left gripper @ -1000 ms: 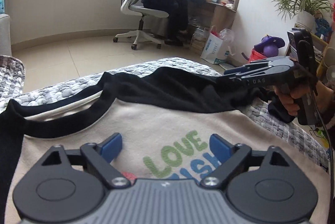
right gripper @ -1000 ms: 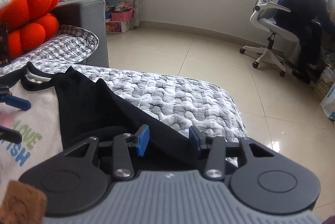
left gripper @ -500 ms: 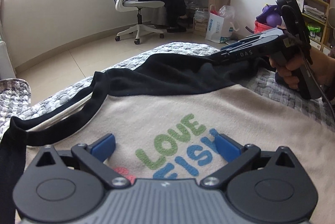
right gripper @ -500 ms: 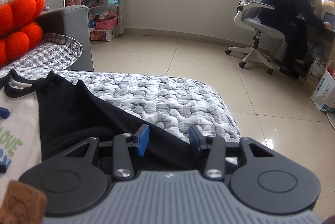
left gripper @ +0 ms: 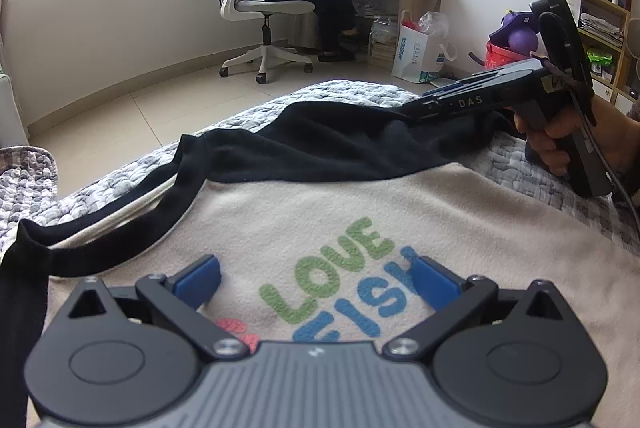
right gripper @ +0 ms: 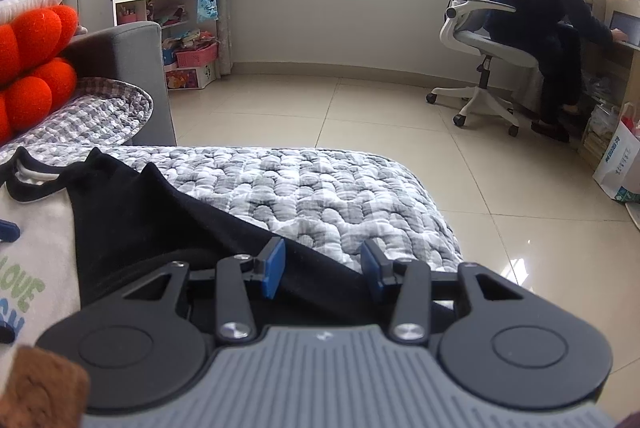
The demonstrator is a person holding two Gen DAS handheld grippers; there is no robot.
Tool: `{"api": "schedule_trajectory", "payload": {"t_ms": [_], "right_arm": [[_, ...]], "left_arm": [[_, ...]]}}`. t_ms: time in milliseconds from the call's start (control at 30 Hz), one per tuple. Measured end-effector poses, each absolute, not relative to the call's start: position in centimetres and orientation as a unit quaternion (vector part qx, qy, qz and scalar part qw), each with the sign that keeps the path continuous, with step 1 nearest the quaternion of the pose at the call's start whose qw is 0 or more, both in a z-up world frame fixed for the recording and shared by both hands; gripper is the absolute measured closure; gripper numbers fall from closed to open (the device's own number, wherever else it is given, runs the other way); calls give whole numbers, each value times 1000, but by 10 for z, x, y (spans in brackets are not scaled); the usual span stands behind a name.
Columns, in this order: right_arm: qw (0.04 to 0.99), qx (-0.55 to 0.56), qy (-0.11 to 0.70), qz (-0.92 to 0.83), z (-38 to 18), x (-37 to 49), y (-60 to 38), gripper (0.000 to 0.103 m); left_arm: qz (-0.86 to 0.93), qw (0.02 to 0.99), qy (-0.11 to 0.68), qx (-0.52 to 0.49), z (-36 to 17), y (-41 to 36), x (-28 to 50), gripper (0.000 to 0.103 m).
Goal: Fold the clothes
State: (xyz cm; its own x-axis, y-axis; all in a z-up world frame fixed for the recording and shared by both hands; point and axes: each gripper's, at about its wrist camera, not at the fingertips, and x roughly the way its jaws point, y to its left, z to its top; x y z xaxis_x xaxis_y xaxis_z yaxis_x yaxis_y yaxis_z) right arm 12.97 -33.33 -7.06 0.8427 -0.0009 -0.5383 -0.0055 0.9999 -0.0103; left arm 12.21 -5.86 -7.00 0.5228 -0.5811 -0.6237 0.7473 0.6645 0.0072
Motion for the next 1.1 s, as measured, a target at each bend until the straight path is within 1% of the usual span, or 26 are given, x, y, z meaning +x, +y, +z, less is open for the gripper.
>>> {"api": "schedule_trajectory", "payload": {"t_ms": [300,1100], "right_arm": [[959,18,284,7,-72,130,-340,55],[958,17,286,7,-71,131,-340,53]], "left_arm": [[-386,861,300,138,-70,-59,122,0],[-386,861,300,138,-70,-58,122,0]]}}
